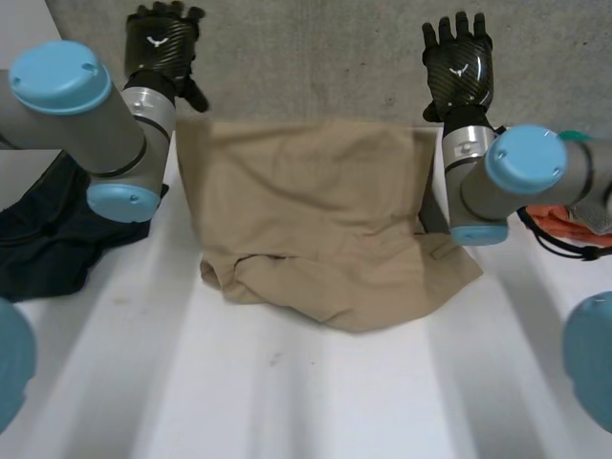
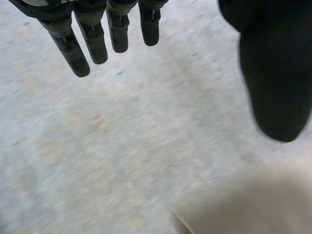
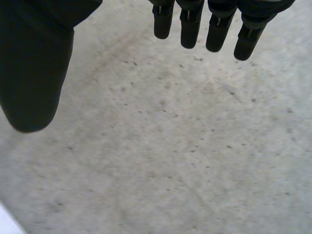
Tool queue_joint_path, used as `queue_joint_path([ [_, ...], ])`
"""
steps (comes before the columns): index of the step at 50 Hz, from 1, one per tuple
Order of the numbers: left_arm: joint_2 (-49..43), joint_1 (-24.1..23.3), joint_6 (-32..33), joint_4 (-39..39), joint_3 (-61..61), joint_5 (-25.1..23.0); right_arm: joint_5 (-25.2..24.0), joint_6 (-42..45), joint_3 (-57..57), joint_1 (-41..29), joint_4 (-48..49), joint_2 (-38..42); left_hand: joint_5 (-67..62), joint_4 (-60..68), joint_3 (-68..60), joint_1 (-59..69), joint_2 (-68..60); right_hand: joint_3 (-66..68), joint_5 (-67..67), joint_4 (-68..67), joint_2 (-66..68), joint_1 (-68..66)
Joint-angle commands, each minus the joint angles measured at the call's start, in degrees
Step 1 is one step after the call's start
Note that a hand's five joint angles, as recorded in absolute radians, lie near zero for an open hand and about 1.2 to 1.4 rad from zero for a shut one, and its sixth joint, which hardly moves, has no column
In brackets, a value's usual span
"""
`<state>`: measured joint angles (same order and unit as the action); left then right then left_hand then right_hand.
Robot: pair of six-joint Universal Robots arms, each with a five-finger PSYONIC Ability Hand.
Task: Fold the laundry.
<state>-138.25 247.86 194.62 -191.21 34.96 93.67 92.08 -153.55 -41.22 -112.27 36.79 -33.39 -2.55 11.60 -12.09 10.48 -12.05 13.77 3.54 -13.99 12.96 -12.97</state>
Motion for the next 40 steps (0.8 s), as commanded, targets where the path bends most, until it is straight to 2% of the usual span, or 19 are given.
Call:
queue_joint_path([
  [1, 0.1, 0.1, -1.6, 5.7, -2.5, 10.2, 4.0, 3.4, 3.9, 0.4, -1.5, 3.7, 2.5, -1.6, 2.1, -0.5, 2.0, -3.8, -3.5, 4.0, -3.0, 3.0],
  [3, 3.1, 0.0, -1.8, 6.1, 1.3, 9.6, 3.9, 1.7, 1.7, 0.5, -4.4, 1.1, 2.5, -1.6, 2.1, -0.5, 2.0, -3.8, -3.5, 4.0, -3.0, 3.0],
  [6, 10.0, -0.5, -2.0, 5.8, 10.9, 7.4, 1.1, -1.0, -4.6, 1.6, -11.7, -5.8, 2.5, -1.6, 2.1, -0.5, 2.0, -3.8, -3.5, 4.0, -3.0, 3.0],
  [10, 21.0, -2.4, -2.6, 6.6, 27.2, 3.5, -7.9, -0.7, -15.0, 3.4, -25.4, -15.5, 2.5, -1.6, 2.1, -0.5, 2.0, -3.8, -3.5, 4.0, -3.0, 3.0],
  [13, 25.5, -3.6, -2.8, 8.2, 34.9, 1.5, -11.8, 0.8, -20.0, 4.4, -33.3, -19.9, -9.1, 10.0, -9.5, 11.1, -9.6, -3.8, -3.5, 4.0, -3.0, 3.0],
  [14, 27.8, -4.4, -2.9, 9.7, 39.6, 0.2, -14.1, 2.8, -23.3, 5.2, -38.2, -22.5, -17.8, 18.7, -18.2, 19.8, -18.3, -3.8, -3.5, 4.0, -3.0, 3.0],
  [18, 31.7, -5.8, -3.1, 13.9, 49.6, -3.4, -19.2, 9.8, -31.6, 8.0, -48.5, -27.4, -37.5, 38.4, -38.0, 39.6, -38.0, 1.3, 1.5, -1.0, 2.1, -2.1],
  [21, 32.5, -6.9, -3.8, 16.2, 55.1, -6.1, -22.3, 16.1, -37.9, 10.3, -54.0, -29.9, -49.1, 50.0, -49.6, 51.2, -49.6, 12.1, 12.4, -11.9, 13.0, -12.9],
  [22, 32.4, -7.3, -4.1, 16.5, 56.0, -6.9, -23.2, 17.8, -39.4, 11.0, -55.0, -30.2, -49.5, 50.4, -49.9, 51.5, -50.0, 15.5, 15.8, -15.3, 16.3, -16.3],
  [26, 30.0, -8.9, -5.6, 16.7, 57.9, -9.9, -26.3, 22.7, -45.2, 12.9, -55.1, -30.9, -48.0, 48.9, -48.4, 50.0, -48.5, 25.8, 26.0, -25.6, 26.6, -26.6],
  [28, 27.0, -9.3, -5.8, 16.3, 57.0, -10.9, -27.2, 22.9, -46.8, 13.6, -53.2, -30.2, -43.1, 44.1, -43.6, 45.2, -43.6, 29.4, 29.6, -29.1, 30.2, -30.1],
  [34, 19.5, -9.8, -5.9, 16.1, 50.5, -10.6, -27.8, 21.5, -46.8, 13.9, -44.8, -26.9, -32.0, 32.9, -32.5, 34.1, -32.5, 26.4, 26.6, -26.1, 27.2, -27.2],
  [36, 16.5, -9.8, -5.8, 16.1, 47.1, -9.5, -28.2, 20.8, -46.7, 13.8, -40.4, -25.6, -22.8, 23.7, -23.2, 24.8, -23.3, 19.5, 19.7, -19.2, 20.3, -20.3],
  [40, 11.8, -9.3, -5.8, 16.0, 40.7, -6.9, -28.3, 19.5, -46.6, 13.6, -33.5, -23.8, -14.5, 15.4, -15.0, 16.6, -15.0, 17.1, 17.3, -16.9, 17.9, -17.9],
])
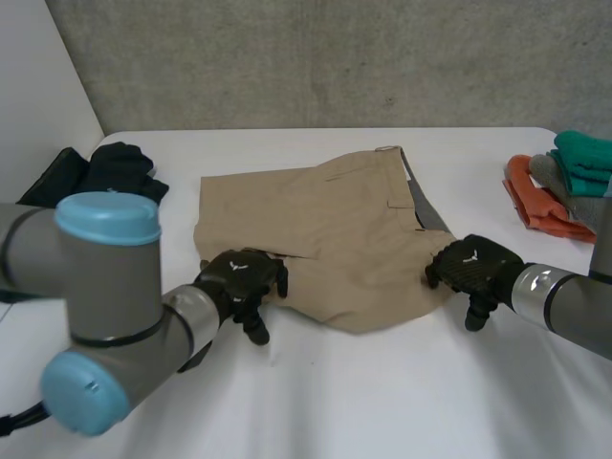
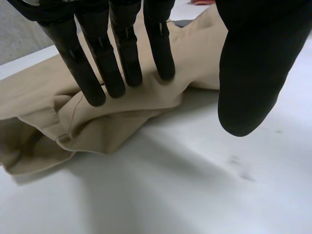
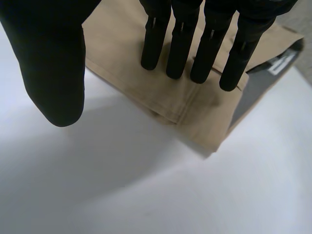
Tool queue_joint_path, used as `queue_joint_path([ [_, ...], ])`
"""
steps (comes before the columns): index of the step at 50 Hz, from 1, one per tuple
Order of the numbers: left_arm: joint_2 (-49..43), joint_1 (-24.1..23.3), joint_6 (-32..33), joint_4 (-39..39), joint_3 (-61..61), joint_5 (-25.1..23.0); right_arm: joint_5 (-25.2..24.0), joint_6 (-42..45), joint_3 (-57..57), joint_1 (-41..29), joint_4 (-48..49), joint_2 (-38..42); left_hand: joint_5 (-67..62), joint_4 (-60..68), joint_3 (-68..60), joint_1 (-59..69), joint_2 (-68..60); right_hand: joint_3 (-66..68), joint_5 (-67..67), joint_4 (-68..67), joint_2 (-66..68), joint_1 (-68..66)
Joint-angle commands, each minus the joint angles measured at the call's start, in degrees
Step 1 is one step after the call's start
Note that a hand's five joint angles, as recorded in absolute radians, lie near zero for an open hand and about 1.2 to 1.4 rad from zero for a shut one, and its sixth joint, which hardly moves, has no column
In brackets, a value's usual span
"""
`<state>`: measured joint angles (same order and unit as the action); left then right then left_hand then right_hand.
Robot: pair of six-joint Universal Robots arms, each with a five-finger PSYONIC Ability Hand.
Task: Fold the laundry.
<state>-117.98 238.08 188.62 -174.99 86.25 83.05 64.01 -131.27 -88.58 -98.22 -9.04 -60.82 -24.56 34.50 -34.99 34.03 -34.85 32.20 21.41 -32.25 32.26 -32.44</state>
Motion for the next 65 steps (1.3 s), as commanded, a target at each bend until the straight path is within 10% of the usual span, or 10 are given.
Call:
queue_joint_path([
  [1, -9.5, 0.5, 0.2, -0.1, -11.9, 4.2, -0.3, -3.0, 0.8, -0.6, 13.5, 3.9, 8.7, -8.6, 9.1, -8.2, 9.0, -2.7, -1.9, 2.7, -2.7, 2.9],
  [18, -25.9, -0.2, 7.2, -0.8, -35.6, 7.3, 2.2, -4.3, 6.1, -3.6, 29.3, 12.9, -1.7, 1.8, -1.3, 2.2, -1.4, -0.9, -0.1, 0.9, -0.9, 1.1],
  [23, -27.5, 0.2, 9.7, -2.6, -37.3, 7.4, 5.3, -4.4, 9.4, -4.7, 32.4, 15.9, -30.4, 30.5, -30.0, 30.9, -30.1, 23.6, 24.4, -23.6, 23.6, -23.4],
  [24, -27.3, 0.1, 9.9, -2.8, -37.2, 7.6, 6.7, -4.5, 10.2, -4.9, 34.0, 16.3, -45.3, 45.3, -44.9, 45.8, -45.0, 47.6, 48.3, -47.5, 47.5, -47.3],
  [30, -17.4, -0.5, 7.6, 1.5, -31.9, 10.6, 13.8, -6.4, 10.0, -5.1, 35.1, 13.2, -45.4, 45.5, -45.0, 46.0, -45.2, 47.8, 48.6, -47.7, 47.7, -47.6],
  [39, 9.7, 0.7, 1.7, 15.5, -18.8, 9.2, 13.6, -6.4, 9.6, -3.5, 6.3, -9.6, -45.4, 45.5, -45.0, 46.0, -45.2, 47.8, 48.6, -47.7, 47.7, -47.6],
  [49, 14.0, 5.8, 7.6, 29.2, -9.7, 1.6, 6.3, 1.3, 7.2, -3.3, -18.1, -14.9, -45.4, 45.5, -45.0, 46.0, -45.2, 47.8, 48.6, -47.7, 47.7, -47.6],
  [65, -6.3, 9.1, 5.1, 5.2, -36.6, 5.5, 23.7, -9.3, 31.1, -10.7, 9.9, 5.4, -45.4, 45.5, -45.0, 46.0, -45.2, 47.8, 48.6, -47.7, 47.7, -47.6],
])
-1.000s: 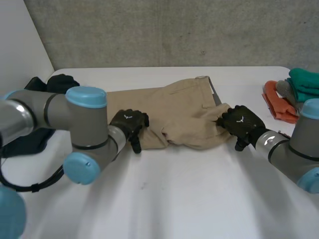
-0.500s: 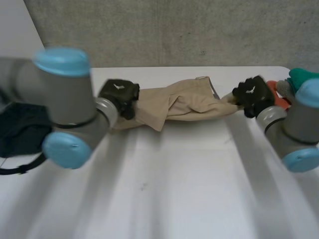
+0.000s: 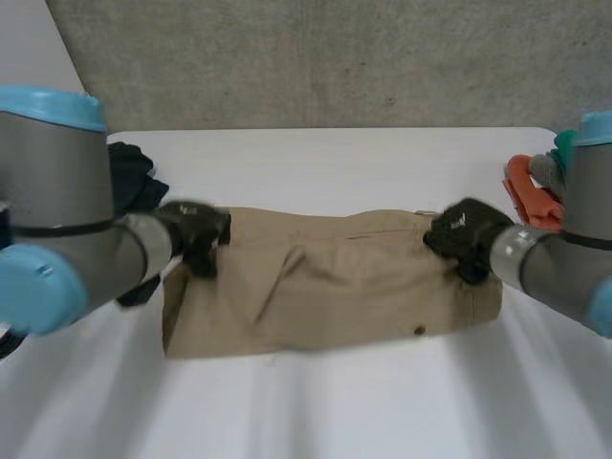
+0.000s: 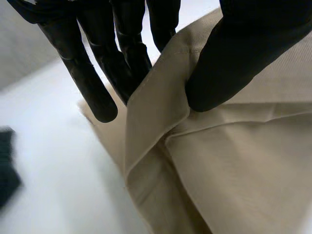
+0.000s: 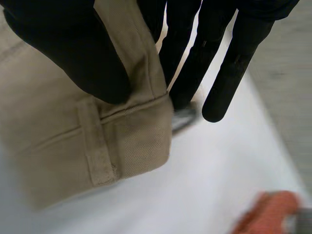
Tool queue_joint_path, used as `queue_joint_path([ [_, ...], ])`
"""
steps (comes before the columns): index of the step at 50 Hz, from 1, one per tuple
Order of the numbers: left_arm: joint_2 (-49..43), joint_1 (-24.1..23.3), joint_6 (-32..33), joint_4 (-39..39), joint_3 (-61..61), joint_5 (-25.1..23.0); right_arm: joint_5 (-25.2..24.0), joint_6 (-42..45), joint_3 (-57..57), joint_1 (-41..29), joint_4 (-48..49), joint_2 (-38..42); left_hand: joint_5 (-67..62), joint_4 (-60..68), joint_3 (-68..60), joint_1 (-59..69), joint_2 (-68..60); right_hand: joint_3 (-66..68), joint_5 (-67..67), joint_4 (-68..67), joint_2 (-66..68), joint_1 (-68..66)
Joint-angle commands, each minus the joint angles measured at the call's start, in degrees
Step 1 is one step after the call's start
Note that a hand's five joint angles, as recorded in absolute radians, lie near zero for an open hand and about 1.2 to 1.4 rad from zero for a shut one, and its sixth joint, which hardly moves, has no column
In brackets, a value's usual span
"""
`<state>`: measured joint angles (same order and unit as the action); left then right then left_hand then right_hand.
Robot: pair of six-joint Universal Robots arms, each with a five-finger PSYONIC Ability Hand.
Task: Fold the laundry.
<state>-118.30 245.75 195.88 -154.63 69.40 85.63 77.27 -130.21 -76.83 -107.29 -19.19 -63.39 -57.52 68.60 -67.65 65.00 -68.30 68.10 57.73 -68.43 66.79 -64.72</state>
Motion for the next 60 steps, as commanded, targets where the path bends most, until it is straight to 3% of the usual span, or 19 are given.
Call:
queue_joint_path([
  [1, -4.2, 2.3, -3.8, -21.3, -21.5, 3.1, 10.9, -14.9, 21.6, -1.6, 27.5, 7.7, -12.5, 11.4, -12.3, 15.0, -11.7, 11.9, 12.3, -11.6, 13.2, -15.3],
  [4, 0.2, 3.7, -8.3, -32.4, -21.0, 3.8, 10.7, -23.0, 21.4, -0.9, 40.3, 6.2, -12.5, 11.4, -12.3, 15.0, -11.7, 11.9, 12.3, -11.6, 13.2, -15.3],
  [6, 3.8, 5.4, -14.7, -43.7, -18.8, 4.6, 10.4, -30.6, 19.3, -0.2, 52.5, 3.4, -12.5, 11.4, -12.3, 15.0, -11.7, 11.9, 12.3, -11.6, 13.2, -15.3],
  [9, 4.9, 6.3, -20.6, -50.6, -16.2, 4.6, 9.8, -32.6, 16.4, 0.5, 59.2, 0.6, -12.5, 11.4, -12.3, 15.0, -11.7, 11.9, 12.3, -11.6, 13.2, -15.3],
  [16, 3.3, 6.1, -19.2, -43.4, -13.2, 0.9, 6.4, -29.9, 11.7, -1.8, 54.0, 1.4, -12.5, 11.4, -12.3, 15.0, -11.7, 11.9, 12.3, -11.6, 13.2, -15.3],
  [24, -2.0, 7.6, -15.6, -38.5, -4.9, 1.2, 3.2, -22.7, 4.0, -3.9, 49.3, 5.4, -12.5, 11.4, -12.3, 15.0, -11.7, 11.9, 12.3, -11.6, 13.2, -15.3],
  [34, -10.0, 8.0, -3.9, -37.6, 8.1, 1.4, 3.4, -10.9, -6.7, -4.3, 38.3, 13.5, -12.5, 11.4, -12.3, 15.0, -11.7, 11.9, 12.3, -11.6, 13.2, -15.3],
  [35, -10.0, 8.0, -3.1, -37.5, 8.6, 1.3, 3.4, -10.1, -7.2, -4.2, 37.6, 13.6, -8.8, 7.8, -8.7, 11.4, -8.1, 11.9, 12.3, -11.6, 13.2, -15.3],
  [38, -8.3, 8.0, -1.6, -37.3, 11.2, 1.0, 3.7, -8.2, -9.0, -4.1, 36.3, 13.5, 17.7, -18.8, 17.8, -15.2, 18.5, 11.9, 12.3, -11.6, 13.2, -15.3],
  [40, -5.4, 7.7, -1.9, -37.2, 13.5, 1.0, 3.7, -8.6, -10.4, -4.2, 36.2, 12.9, 40.7, -41.8, 40.8, -38.2, 41.5, 11.9, 12.3, -11.6, 13.2, -15.3],
  [46, 2.9, 7.1, -1.9, -37.8, 19.5, 1.5, 3.7, -10.3, -12.9, -4.2, 36.1, 9.2, 53.1, -54.2, 53.2, -50.6, 53.9, 11.9, 12.3, -11.6, 13.2, -15.3],
  [50, 8.8, 6.9, -2.1, -37.5, 24.9, 1.9, 3.7, -12.7, -13.7, -4.3, 36.0, 7.2, 52.1, -53.2, 52.2, -49.6, 52.9, 11.9, 12.3, -11.6, 13.2, -15.3],
  [58, 12.8, 3.5, -0.9, -35.9, 35.6, -1.7, 4.0, -14.1, -13.9, -4.7, 35.8, 7.1, 14.6, -15.7, 14.8, -12.1, 15.4, 11.9, 12.3, -11.6, 13.2, -15.3],
  [60, 12.2, 3.1, -0.5, -35.8, 35.9, -2.1, 4.0, -13.8, -13.8, -4.8, 35.8, 7.1, 11.1, -12.1, 11.2, -8.5, 11.8, 11.9, 12.3, -11.6, 13.2, -15.3],
])
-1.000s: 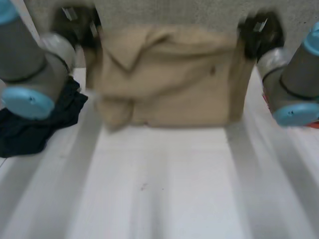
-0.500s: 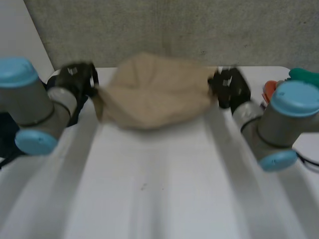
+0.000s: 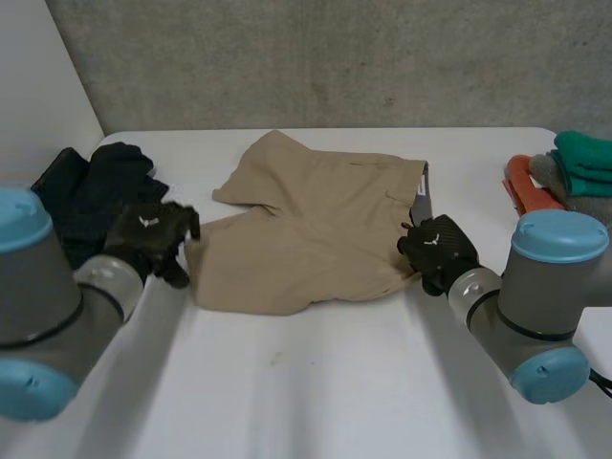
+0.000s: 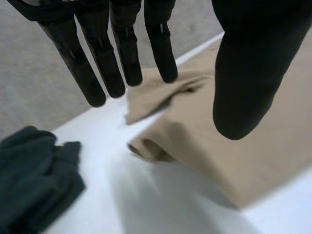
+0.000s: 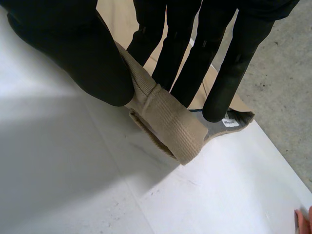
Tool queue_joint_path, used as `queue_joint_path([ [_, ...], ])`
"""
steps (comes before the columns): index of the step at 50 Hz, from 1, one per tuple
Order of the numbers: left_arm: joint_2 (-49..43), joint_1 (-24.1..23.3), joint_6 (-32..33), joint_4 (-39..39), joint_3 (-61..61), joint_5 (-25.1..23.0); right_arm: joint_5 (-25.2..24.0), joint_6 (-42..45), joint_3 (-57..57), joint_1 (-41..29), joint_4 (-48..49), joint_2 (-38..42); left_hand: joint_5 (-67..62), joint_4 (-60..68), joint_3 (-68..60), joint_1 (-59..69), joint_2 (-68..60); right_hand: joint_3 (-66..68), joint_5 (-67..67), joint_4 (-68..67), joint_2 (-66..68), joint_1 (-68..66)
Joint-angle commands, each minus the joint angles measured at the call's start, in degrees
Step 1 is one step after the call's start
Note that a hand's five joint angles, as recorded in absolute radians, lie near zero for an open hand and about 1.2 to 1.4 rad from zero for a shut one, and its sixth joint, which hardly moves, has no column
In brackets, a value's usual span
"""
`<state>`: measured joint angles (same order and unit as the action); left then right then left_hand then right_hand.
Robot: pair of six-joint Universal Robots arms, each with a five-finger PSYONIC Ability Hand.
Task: Fold the laundry.
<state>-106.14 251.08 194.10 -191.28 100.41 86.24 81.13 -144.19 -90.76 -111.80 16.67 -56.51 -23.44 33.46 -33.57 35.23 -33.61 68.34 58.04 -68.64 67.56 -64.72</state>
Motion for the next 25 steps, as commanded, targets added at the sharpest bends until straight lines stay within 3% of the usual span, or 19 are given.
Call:
queue_joint_path([
  [1, -0.5, -2.3, 1.5, 0.8, 4.8, -2.9, 0.2, 0.2, 0.1, -0.3, -0.1, 0.2, -24.9, 24.8, -24.7, 23.1, -24.7, 11.7, 12.0, -11.4, 12.4, -15.3],
  [4, -4.1, -2.1, 2.9, 0.7, 3.0, -3.9, 0.2, 0.6, 0.1, -0.4, -0.1, 0.2, -25.1, 25.0, -24.9, 23.3, -24.9, 11.7, 12.0, -11.4, 12.4, -15.3],
  [13, -14.2, -2.6, 6.9, 3.5, -7.8, -2.9, 1.0, 1.0, -0.4, -0.4, -0.1, -0.3, -7.4, 7.4, -7.3, 5.6, -7.2, 11.7, 12.0, -11.4, 12.4, -15.3],
  [25, -22.0, -4.2, 8.0, 5.0, -18.8, -0.3, 1.0, 1.6, -0.4, 0.2, 0.0, -0.5, -14.9, 14.9, -14.8, 13.2, -14.8, 11.7, 12.0, -11.4, 12.4, -15.3],
])
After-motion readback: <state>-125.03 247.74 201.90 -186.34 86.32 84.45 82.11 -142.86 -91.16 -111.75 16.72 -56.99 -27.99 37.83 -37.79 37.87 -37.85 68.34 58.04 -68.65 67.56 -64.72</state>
